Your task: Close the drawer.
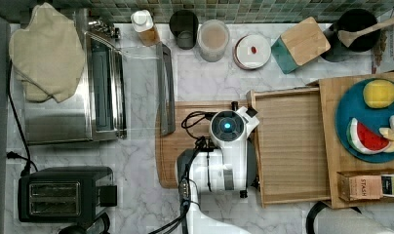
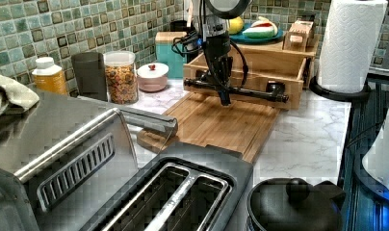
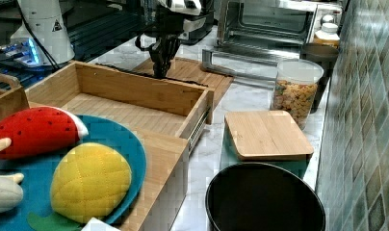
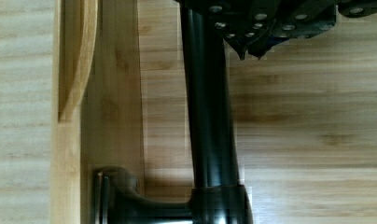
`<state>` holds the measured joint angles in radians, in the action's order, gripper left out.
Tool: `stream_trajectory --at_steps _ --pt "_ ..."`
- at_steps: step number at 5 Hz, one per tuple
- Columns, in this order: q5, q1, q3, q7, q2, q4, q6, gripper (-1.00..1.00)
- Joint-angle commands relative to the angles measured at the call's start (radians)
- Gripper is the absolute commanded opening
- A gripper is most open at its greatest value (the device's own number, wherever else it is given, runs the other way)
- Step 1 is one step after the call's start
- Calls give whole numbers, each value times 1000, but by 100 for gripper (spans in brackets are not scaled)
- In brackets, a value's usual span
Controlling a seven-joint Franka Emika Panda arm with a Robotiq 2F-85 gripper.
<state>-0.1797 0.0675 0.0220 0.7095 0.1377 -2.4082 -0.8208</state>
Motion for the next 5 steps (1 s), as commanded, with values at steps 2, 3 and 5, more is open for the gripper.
stream_trajectory --at_steps 2,3,5 --pt "-62 237 176 389 25 213 -34 -100" --pt "-15 296 192 514 64 268 -44 -100" --pt "-38 349 217 591 129 415 43 -100"
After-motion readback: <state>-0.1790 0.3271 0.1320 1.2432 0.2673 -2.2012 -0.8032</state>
